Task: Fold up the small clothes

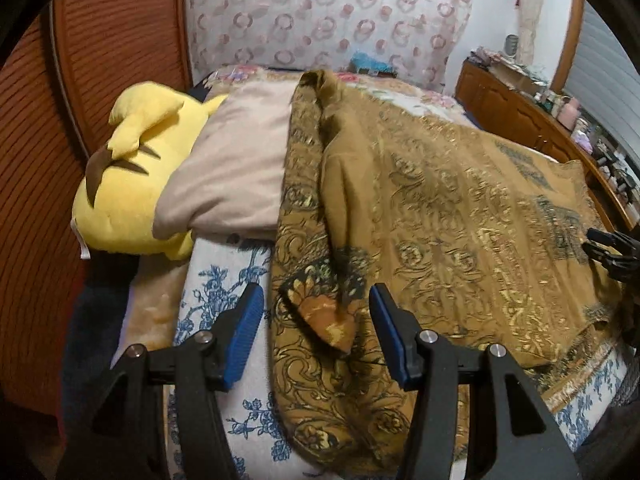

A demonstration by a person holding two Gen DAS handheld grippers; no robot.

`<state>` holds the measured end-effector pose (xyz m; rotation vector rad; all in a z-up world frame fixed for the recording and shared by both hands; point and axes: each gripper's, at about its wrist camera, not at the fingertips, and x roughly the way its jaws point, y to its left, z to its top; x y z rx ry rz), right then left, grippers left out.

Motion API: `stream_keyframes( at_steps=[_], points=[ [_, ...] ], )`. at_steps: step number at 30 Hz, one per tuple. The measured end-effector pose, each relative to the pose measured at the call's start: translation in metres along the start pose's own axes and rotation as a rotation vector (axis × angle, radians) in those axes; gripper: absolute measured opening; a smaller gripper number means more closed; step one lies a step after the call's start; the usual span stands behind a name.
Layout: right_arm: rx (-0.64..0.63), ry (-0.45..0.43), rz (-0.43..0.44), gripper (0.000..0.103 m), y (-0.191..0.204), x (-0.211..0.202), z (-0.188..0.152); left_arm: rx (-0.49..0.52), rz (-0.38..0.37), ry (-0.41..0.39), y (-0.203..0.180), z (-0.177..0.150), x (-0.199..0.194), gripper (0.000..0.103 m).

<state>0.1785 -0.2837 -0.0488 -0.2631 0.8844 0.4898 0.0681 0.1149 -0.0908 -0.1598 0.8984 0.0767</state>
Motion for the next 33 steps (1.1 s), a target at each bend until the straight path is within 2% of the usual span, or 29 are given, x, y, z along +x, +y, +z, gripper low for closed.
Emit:
stream_keyframes(
  at_steps=[4, 20, 22, 24, 25, 26, 27, 30, 33],
  points=[
    [-0.002, 0.000, -0.004, 0.066, 0.000, 0.000, 0.000, -0.009, 0.006, 0.023, 0.001, -0.003, 0.010, 0.054],
    [0.007, 0.002, -0.003, 0.069, -0.003, 0.001, 0.002, 0.004, 0.012, 0.004, -0.004, -0.001, 0.013, 0.054],
    [0.006, 0.002, -0.003, 0.069, -0.002, 0.001, 0.002, 0.000, -0.007, -0.005, -0.004, -0.001, 0.013, 0.047],
    [0.007, 0.002, -0.004, 0.069, -0.002, 0.001, 0.002, -0.005, -0.033, -0.008, -0.004, 0.001, 0.013, 0.030],
    [0.006, 0.002, -0.005, 0.069, -0.002, 0.001, 0.002, -0.004, -0.044, -0.005, -0.005, 0.001, 0.013, 0.026],
    [0.005, 0.001, -0.008, 0.070, -0.002, 0.001, 0.002, 0.001, -0.057, -0.001, -0.008, 0.002, 0.013, 0.016],
    [0.004, 0.001, -0.010, 0.070, -0.002, 0.001, 0.002, 0.004, -0.065, -0.002, -0.010, 0.003, 0.012, 0.010],
    [0.001, 0.002, -0.005, 0.070, -0.002, 0.000, 0.002, 0.016, -0.078, -0.024, -0.019, 0.009, 0.005, 0.006],
    [0.015, -0.005, -0.002, 0.070, -0.003, -0.005, 0.000, 0.033, -0.112, -0.062, -0.029, 0.017, -0.008, 0.005]
  ],
)
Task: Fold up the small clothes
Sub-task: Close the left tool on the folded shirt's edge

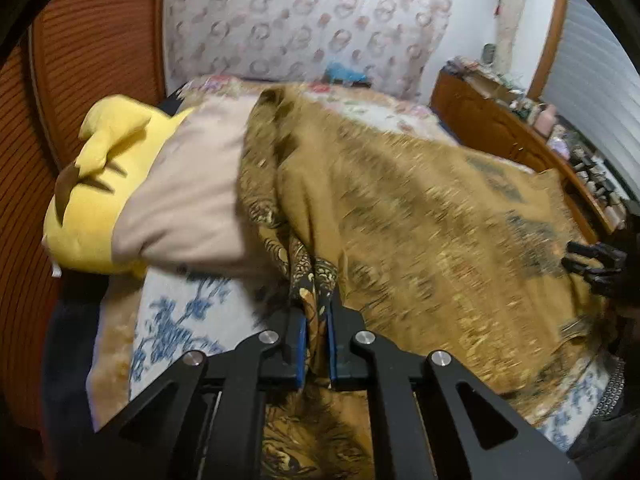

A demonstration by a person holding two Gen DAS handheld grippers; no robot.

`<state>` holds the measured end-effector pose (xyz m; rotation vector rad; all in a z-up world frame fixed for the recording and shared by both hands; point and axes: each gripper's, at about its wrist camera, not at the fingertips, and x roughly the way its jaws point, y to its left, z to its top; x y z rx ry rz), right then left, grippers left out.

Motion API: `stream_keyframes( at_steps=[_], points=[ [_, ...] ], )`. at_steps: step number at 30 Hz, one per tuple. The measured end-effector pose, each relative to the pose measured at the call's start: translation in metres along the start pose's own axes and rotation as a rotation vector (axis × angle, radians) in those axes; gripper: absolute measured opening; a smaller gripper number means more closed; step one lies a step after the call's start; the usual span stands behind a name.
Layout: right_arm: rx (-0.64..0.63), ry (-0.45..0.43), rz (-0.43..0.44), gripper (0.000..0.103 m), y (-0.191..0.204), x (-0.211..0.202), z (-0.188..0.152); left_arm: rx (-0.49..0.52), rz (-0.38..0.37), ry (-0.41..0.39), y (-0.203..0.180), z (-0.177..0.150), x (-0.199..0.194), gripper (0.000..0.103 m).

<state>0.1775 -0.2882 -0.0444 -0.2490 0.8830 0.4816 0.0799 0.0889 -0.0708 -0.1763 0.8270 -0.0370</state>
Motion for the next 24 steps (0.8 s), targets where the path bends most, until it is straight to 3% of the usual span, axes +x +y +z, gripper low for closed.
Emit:
stream_keyframes(
  at_steps=[11, 24],
  points=[
    [0.041, -0.029, -0.015, 0.070, -0.009, -0.024, -0.011, 0.150, -0.139, -0.096, -0.066, 0.047, -0.016, 0.004],
    [0.122, -0.061, -0.078, 0.070, -0.032, -0.059, -0.031, 0.371, -0.353, -0.125, -0.175, 0.094, -0.010, 0.004]
  ],
)
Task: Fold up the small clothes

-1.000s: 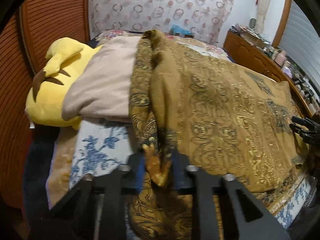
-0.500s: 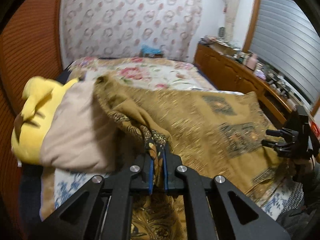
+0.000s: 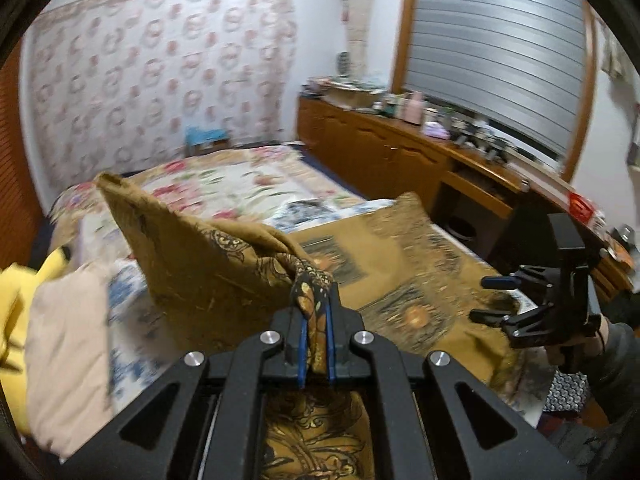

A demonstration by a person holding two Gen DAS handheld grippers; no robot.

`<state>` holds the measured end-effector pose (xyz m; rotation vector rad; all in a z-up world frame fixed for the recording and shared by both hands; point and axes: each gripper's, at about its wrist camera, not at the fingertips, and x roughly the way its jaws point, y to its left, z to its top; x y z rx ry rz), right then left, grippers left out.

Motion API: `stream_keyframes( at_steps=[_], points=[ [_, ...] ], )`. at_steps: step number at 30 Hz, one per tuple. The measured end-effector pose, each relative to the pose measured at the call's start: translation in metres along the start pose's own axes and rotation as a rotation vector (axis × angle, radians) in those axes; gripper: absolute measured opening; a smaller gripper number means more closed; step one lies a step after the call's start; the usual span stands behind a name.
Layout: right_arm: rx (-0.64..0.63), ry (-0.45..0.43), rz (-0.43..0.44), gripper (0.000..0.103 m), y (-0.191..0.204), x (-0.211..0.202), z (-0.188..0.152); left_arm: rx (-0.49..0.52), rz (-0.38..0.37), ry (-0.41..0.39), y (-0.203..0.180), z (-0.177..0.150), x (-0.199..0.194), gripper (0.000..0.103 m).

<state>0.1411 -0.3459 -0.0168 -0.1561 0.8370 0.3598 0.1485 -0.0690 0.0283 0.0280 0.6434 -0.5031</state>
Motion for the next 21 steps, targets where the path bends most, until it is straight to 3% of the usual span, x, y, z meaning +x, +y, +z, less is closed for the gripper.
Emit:
stream_keyframes(
  at_steps=[7, 10, 13, 17, 21],
  points=[
    [0.054, -0.013, -0.055, 0.070, -0.023, -0.023, -0.013, 0.096, -0.144, 0.019, -0.058, 0.028, 0.027, 0.004],
    [0.079, -0.020, -0.072, 0.070, -0.033, -0.032, -0.018, 0.127, -0.201, 0.095, -0.079, 0.033, 0.047, 0.007],
    [0.101, -0.025, -0.080, 0.070, -0.039, -0.038, -0.022, 0.147, -0.208, 0.116, -0.085, 0.033, 0.055, 0.018],
    [0.114, -0.029, -0.075, 0.070, -0.045, -0.039, -0.022, 0.149, -0.189, 0.117, -0.079, 0.032, 0.048, 0.041],
    [0.101, -0.036, -0.059, 0.070, -0.042, -0.033, -0.010, 0.128, -0.150, 0.124, -0.063, 0.027, 0.048, 0.049]
  ],
)
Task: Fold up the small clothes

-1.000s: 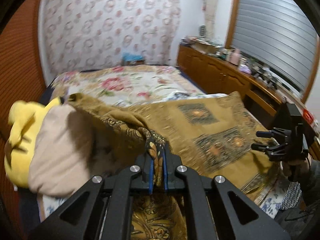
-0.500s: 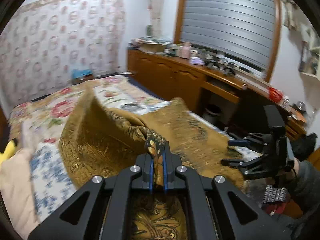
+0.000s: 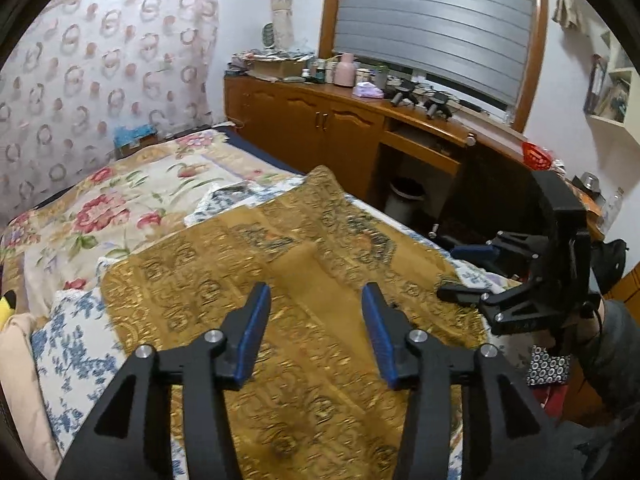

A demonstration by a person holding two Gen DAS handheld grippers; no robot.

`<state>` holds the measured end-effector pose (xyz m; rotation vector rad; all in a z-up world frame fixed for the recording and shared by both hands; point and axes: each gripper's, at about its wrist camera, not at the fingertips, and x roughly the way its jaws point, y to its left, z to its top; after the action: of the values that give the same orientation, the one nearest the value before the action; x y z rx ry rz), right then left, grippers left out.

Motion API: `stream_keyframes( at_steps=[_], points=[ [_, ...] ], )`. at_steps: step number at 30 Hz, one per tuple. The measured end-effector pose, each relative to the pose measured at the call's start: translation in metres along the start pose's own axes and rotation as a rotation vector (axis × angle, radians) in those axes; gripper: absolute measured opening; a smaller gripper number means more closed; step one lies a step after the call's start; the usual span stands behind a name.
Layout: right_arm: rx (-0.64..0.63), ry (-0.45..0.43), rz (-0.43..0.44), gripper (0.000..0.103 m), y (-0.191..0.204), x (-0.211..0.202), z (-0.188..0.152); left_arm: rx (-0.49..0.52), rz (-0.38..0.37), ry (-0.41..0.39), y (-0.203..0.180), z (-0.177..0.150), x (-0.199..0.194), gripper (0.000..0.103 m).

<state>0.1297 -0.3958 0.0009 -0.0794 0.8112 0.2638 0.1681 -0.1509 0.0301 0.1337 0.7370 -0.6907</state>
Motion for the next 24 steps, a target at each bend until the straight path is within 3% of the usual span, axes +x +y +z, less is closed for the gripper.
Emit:
stream_keyframes(
  at_steps=[2, 8, 16, 22, 24],
  points=[
    [-0.012, -0.008, 0.019, 0.070, 0.006, 0.005, 0.010, -0.013, 0.017, 0.001, 0.004, -0.003, 0.004, 0.056],
    [-0.037, -0.016, 0.087, 0.070, 0.020, 0.030, 0.039, -0.074, 0.082, 0.017, 0.031, -0.024, 0.001, 0.056],
    [-0.054, 0.053, 0.183, 0.069, 0.038, 0.073, 0.062, -0.157, 0.149, 0.052, 0.064, -0.052, 0.007, 0.056],
    [-0.072, 0.153, 0.240, 0.060, 0.053, 0.102, 0.055, -0.202, 0.158, 0.058, 0.074, -0.067, 0.009, 0.056],
    [-0.103, 0.160, 0.239, 0.047, 0.060, 0.104, 0.052, -0.206, 0.158, 0.062, 0.075, -0.069, 0.011, 0.056]
  ],
)
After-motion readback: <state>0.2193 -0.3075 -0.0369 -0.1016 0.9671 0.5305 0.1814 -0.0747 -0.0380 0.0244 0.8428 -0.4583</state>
